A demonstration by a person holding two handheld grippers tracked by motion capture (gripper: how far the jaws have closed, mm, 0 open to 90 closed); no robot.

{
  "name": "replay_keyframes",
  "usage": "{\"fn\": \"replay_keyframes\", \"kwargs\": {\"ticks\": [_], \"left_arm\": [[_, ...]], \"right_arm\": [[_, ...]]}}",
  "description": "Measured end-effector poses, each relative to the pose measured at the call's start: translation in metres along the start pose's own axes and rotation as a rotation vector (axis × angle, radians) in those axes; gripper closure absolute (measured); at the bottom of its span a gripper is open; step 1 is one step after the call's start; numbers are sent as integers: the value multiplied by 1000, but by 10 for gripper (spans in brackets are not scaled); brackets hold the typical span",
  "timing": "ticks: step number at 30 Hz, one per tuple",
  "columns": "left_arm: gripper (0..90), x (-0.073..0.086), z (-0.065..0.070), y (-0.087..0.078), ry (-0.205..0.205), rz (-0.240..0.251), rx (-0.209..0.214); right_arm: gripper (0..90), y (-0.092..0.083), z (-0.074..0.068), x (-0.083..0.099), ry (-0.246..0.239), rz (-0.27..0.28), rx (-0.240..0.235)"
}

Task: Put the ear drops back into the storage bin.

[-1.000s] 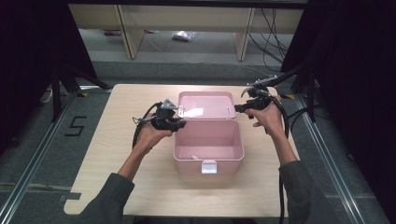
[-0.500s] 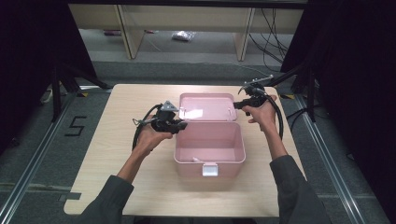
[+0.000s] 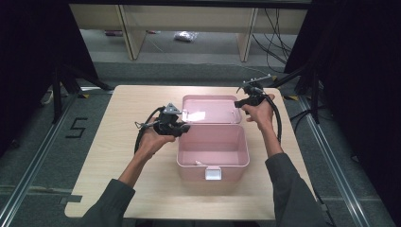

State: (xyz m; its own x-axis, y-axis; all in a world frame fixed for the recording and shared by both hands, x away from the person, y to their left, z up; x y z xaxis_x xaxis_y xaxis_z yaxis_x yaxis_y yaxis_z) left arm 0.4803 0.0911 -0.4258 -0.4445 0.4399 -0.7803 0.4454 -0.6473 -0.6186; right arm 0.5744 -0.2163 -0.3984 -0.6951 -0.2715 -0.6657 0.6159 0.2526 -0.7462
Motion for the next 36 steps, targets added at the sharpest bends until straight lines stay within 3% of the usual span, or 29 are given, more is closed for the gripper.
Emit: {"fn": "replay_keyframes", "kwargs": {"ticks": [5, 6, 8, 9, 11, 12, 13, 14, 16, 17, 19, 20, 21, 22, 25, 28, 30, 33, 36], "left_arm": [[763, 0, 0, 0, -2, 3, 3], [763, 0, 0, 0, 0, 2, 2], [763, 0, 0, 0, 1, 2, 1], [763, 0, 0, 0, 1, 2, 2], [763, 0, 0, 0, 6, 1, -3], [763, 0, 0, 0, 15, 0, -5], [762, 0, 0, 0, 16, 1, -5], [762, 0, 0, 0, 12, 1, -2], [763, 0, 0, 0, 6, 5, 0], [762, 0, 0, 0, 7, 4, 0], [762, 0, 0, 1, 7, 5, 1], [762, 0, 0, 0, 7, 6, 0], [762, 0, 0, 0, 7, 5, 0], [762, 0, 0, 1, 6, 5, 1], [762, 0, 0, 1, 7, 7, 1], [762, 0, 0, 0, 8, 6, 0], [762, 0, 0, 0, 12, 4, -1], [762, 0, 0, 0, 11, 4, -1], [762, 0, 0, 0, 16, 4, -7]], "right_arm": [[642, 9, 1, -1, 7, 3, 1], [648, 10, -4, -1, 65, -13, 17], [652, 12, 1, -1, 29, -13, 11], [655, 16, 1, 0, 40, 11, 23], [657, 16, 3, -1, 30, -11, 15], [661, 18, 1, 0, 50, -5, 10], [663, 20, 4, 0, 20, 12, 19], [664, 19, 1, 0, 54, -17, 9], [670, 22, 4, -1, 10, -4, 15], [674, 23, 2, -1, 40, -12, 18], [676, 24, 2, -1, 23, -8, 32], [679, 23, -1, -2, 51, -26, 32], [684, 25, 1, -3, 16, -12, 56], [685, 24, -1, -4, 31, -23, 60], [691, 25, -2, -7, 4, -19, 84], [692, 25, -8, -10, 27, -42, 95], [697, 26, -8, -11, 0, -37, 110], [697, 27, -10, -11, 27, -52, 113], [697, 30, -6, -10, 19, -55, 113]]}}
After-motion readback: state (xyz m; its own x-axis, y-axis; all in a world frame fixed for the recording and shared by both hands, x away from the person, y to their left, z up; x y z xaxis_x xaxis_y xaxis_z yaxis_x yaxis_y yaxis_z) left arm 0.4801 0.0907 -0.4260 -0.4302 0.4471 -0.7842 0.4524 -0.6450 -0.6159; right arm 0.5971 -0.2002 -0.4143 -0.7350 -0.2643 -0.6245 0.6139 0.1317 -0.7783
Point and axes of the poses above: each handheld gripper's, and its own axes: y roughly forward along the jaws, x roughly out of its underside, z roughly to its right, the point moved 1 cm from there along y, roughly forward along the jaws, and after that the axes turned 4 degrees about x, right-handed, at the moved point
